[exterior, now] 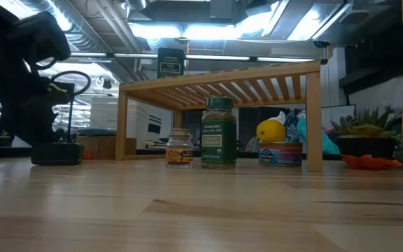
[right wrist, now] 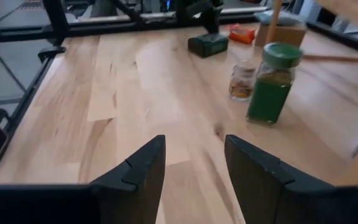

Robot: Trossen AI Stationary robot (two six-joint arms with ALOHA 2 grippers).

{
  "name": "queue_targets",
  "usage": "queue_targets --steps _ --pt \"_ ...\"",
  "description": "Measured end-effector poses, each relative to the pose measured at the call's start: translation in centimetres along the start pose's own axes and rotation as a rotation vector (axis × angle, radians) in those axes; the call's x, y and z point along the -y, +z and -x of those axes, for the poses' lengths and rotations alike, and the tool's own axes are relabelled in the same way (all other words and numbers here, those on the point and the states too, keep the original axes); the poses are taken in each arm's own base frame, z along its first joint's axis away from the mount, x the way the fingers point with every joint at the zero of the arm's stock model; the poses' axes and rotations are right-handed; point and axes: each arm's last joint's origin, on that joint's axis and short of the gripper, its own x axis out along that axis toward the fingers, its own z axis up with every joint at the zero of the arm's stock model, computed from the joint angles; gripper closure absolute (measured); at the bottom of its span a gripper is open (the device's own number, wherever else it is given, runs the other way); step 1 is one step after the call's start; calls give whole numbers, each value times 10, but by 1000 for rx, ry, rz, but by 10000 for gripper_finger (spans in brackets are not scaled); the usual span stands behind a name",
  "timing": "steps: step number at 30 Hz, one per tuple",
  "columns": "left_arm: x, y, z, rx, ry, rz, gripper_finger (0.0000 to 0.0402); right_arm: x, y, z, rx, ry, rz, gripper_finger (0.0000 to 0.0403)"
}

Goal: Shelf spices
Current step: Put the green seasoning can on the shelf

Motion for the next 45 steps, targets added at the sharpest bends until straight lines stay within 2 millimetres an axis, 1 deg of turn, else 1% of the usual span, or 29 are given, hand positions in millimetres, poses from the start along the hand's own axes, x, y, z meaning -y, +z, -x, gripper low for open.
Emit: queue_targets --steps 3,5,8,11,14,19,23,27,31,36,41,45 --pt "5 1 -4 3 -9 -15 401 2 0 -9 -30 19 -22 248" --pt "9 2 -7 8 -38 -25 401 3 0 -20 -49 38 -34 267" --pt "13 2 -9 1 -70 -41 401 1 -2 -40 -92 93 -4 300" --pt "16 -2 -9 -20 -81 -46 401 -5 0 -57 -108 123 31 332" --pt "19 -7 -7 -37 -97 -45 401 -11 3 -71 -110 109 65 360" --pt "27 -18 -1 -66 -166 -49 401 -22 8 -89 -105 100 68 396" --pt "37 -27 5 -80 -261 -51 401 -27 5 -102 -125 101 71 391" --pt "45 -33 11 -44 -327 -83 401 -30 1 -117 -139 85 73 384" --pt "42 -35 12 20 -259 -112 401 -31 0 -128 -141 65 81 391" --pt "33 -35 10 51 -155 -89 401 -27 4 -136 -128 31 90 397" --pt "35 -31 10 110 -160 -78 401 -19 10 -149 -131 26 61 393" --pt "40 -28 10 139 -198 -82 401 -18 13 -161 -117 45 75 399"
